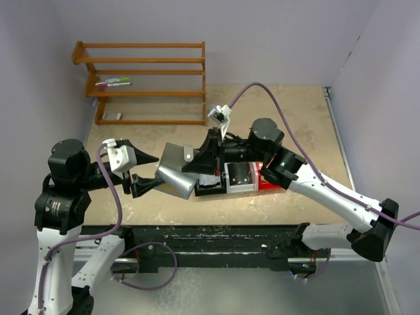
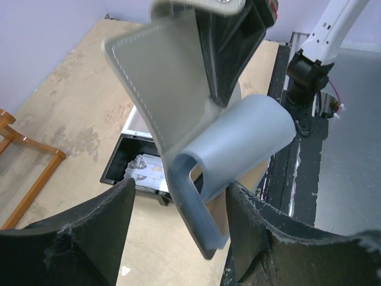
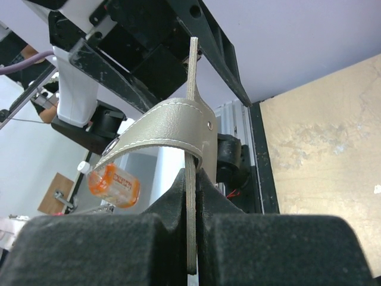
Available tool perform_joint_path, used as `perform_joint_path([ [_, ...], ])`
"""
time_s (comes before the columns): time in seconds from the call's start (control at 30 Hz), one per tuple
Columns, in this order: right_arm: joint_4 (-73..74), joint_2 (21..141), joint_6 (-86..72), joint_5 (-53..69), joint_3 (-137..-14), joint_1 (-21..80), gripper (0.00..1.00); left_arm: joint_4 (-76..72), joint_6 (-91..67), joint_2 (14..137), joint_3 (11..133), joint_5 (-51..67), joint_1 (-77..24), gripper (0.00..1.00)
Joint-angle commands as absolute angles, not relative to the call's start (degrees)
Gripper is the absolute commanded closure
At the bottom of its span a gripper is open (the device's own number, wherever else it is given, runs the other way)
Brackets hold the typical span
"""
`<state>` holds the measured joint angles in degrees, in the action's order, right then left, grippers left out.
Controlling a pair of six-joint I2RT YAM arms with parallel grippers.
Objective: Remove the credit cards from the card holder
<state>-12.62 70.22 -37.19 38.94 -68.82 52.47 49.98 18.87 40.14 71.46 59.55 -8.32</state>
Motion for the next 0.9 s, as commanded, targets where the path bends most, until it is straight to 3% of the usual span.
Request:
perform_joint_path([
  [0.0, -14.6, 71.4, -38.2, 41.2, -71.9, 52.5, 1.00, 42.9, 12.5, 40.4, 70.7, 61.1, -8.3, 0.34],
  [0.27, -15.1, 72.9, -38.6, 43.2, -71.9, 52.4, 1.00, 42.6, 9.1, 42.6, 69.9, 65.6, -8.3, 0.33],
  [0.53, -16.4, 74.4, -39.8, 44.9, -72.3, 52.5, 1.00, 41.7, 8.6, 44.7, 68.2, 65.4, -8.3, 0.60],
  [0.77, -16.1, 76.9, -39.3, 45.1, -72.5, 52.4, 1.00, 36.5, 0.9, 45.3, 68.7, 68.3, -8.2, 0.58],
  [0.87, -16.7, 77.7, -39.6, 45.8, -72.8, 52.4, 1.00, 36.3, 0.8, 45.4, 68.0, 68.4, -8.3, 0.66],
])
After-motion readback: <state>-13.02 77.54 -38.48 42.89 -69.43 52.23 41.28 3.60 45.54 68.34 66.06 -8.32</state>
